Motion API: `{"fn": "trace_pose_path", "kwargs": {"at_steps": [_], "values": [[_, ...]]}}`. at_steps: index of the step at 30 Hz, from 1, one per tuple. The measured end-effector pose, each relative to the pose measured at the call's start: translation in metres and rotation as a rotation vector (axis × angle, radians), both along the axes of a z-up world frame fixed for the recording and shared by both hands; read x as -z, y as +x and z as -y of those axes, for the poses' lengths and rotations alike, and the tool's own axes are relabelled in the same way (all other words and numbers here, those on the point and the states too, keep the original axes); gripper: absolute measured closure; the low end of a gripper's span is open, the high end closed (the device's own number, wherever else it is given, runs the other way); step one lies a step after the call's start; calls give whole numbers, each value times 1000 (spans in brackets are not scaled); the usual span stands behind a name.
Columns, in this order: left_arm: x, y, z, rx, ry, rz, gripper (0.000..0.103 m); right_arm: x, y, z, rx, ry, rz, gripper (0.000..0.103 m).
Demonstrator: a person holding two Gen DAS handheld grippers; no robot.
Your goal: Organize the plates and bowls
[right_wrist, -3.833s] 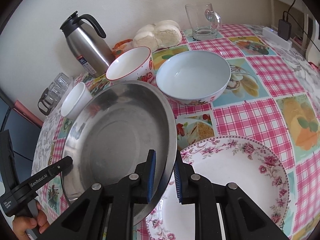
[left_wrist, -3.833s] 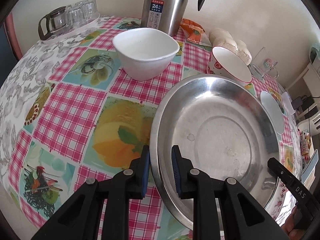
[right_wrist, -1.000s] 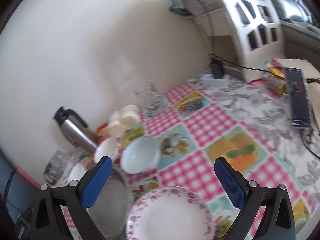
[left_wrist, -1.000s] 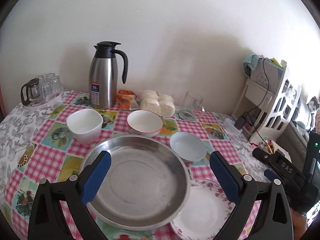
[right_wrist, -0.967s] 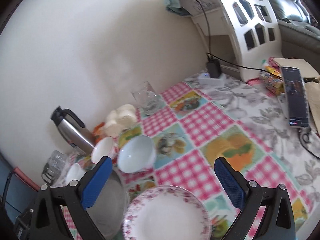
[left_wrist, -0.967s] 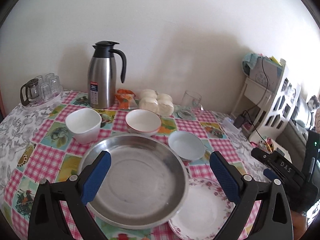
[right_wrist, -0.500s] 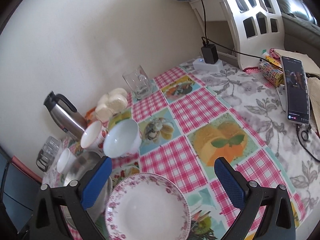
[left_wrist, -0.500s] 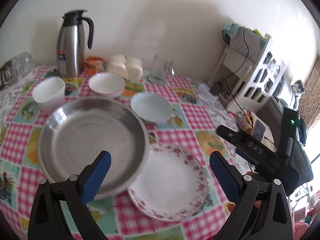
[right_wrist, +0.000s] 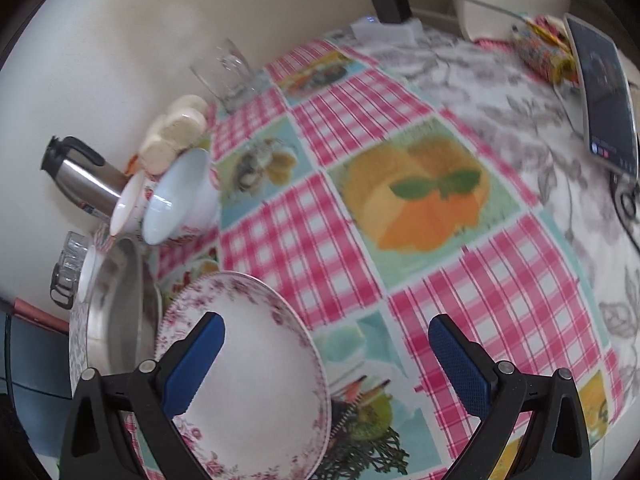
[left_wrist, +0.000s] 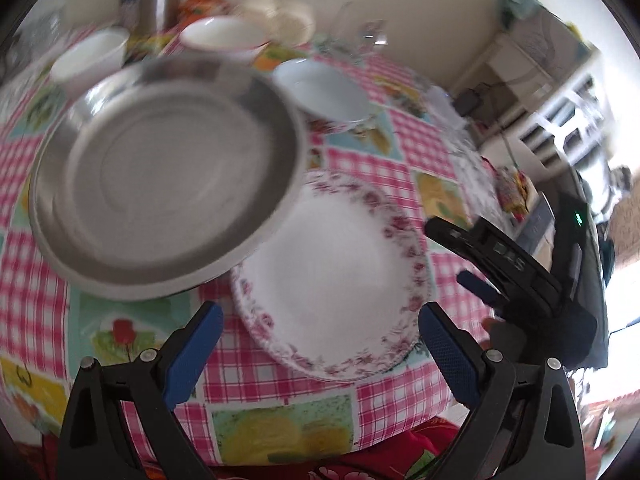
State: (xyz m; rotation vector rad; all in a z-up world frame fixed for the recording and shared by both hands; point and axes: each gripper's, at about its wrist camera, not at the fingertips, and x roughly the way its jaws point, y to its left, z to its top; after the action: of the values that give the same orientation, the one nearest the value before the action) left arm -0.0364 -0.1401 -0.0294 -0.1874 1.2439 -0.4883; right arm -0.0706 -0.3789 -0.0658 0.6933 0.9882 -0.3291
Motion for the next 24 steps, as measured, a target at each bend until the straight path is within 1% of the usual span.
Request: {"fn": "trace_pose_path", "kwargs": {"at_steps": [2, 4, 5, 7, 10, 13, 14, 15, 16, 17, 19, 20, 22, 23, 24], "values": [[8, 4, -6, -36, -5, -42, 7, 4, -2, 1, 6, 14, -14, 3], [15, 5, -8, -57, -7, -76, 17, 8, -2, 1, 2, 23, -24, 11], [19, 6, -10, -68, -5, -95, 19, 9, -1, 0, -2, 25, -30, 12], [26, 7, -13, -87, -3, -124, 26, 12, 0, -2, -13, 31, -38, 16], [36, 11, -16, -114, -17, -166, 34, 14, 2, -3, -23, 39, -45, 22], [43, 12, -20, -139, -22, -194, 41, 16, 2, -4, -28, 68, -38, 23], [45, 13, -22, -149, -23, -203, 42, 17, 2, -4, -31, 80, -41, 24], [47, 14, -22, -154, -25, -208, 44, 18, 3, -4, -33, 87, -44, 26], [48, 15, -21, -159, -27, -212, 46, 19, 4, -5, -42, 95, -39, 32], [49, 15, -22, -162, -27, -214, 48, 19, 4, -6, -51, 101, -34, 36], [51, 16, -21, -163, -30, -219, 54, 21, 6, -9, -67, 109, -36, 47], [52, 16, -21, -164, -34, -223, 56, 21, 6, -10, -74, 111, -36, 50], [55, 17, -21, -170, -40, -230, 64, 22, 8, -11, -84, 117, -38, 62], [57, 18, -21, -175, -43, -235, 66, 23, 8, -12, -86, 121, -39, 65], [58, 19, -23, -181, -49, -241, 69, 25, 9, -12, -86, 123, -41, 70]]}}
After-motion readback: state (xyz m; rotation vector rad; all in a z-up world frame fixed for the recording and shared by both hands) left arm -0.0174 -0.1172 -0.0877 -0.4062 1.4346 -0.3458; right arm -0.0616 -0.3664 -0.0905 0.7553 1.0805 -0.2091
